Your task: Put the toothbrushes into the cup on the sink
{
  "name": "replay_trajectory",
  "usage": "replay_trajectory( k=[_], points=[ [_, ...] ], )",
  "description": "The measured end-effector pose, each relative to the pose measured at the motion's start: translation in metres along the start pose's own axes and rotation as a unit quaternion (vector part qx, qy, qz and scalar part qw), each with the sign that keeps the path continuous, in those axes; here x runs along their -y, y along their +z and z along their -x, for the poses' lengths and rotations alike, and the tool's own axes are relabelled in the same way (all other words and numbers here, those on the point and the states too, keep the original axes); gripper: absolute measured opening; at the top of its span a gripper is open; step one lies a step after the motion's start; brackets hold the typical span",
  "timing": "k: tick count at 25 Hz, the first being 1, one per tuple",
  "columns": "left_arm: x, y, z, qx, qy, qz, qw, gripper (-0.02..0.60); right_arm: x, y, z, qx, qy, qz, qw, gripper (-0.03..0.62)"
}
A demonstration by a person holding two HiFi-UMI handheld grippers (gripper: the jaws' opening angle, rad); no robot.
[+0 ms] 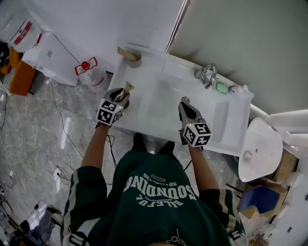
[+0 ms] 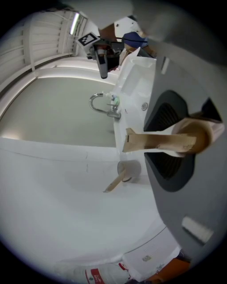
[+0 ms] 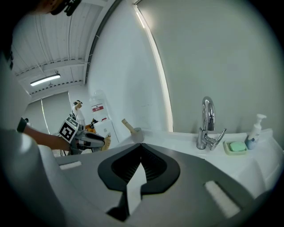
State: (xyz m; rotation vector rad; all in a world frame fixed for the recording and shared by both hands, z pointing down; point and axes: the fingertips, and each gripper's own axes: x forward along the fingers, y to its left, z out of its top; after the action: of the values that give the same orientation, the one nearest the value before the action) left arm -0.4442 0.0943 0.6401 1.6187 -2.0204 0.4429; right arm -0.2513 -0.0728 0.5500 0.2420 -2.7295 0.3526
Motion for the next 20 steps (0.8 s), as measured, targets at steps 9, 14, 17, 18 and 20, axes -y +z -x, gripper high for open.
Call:
replay_trajectory(
  k=[9,14,17,18,20],
  points=[
    [0.01,0.036,0.02,0.031,0.045,0.017,0.9984,0.155,0.027,0.01,0.011,-0.002,0.018,0.009,1.0,0.005],
    [0.038,0.083,0.029,0.074,0.052,0.009,0.9958,0.153,0.041,0.023,0.018,0.006,0.029,0.017,0.999,0.005],
    [0.063,0.106,0.026,0.095,0.033,0.002,0.9949,0.127,0.049,0.031,0.024,0.015,0.029,0.023,0.999,0.005],
    [0.071,0.112,0.022,0.1,0.025,0.003,0.9946,0.125,0.052,0.032,0.027,0.018,0.026,0.023,0.999,0.005],
    [0.087,0.123,0.014,0.109,0.008,0.005,0.994,0.097,0.059,0.033,0.034,0.024,0.021,0.019,0.999,0.005]
  ],
)
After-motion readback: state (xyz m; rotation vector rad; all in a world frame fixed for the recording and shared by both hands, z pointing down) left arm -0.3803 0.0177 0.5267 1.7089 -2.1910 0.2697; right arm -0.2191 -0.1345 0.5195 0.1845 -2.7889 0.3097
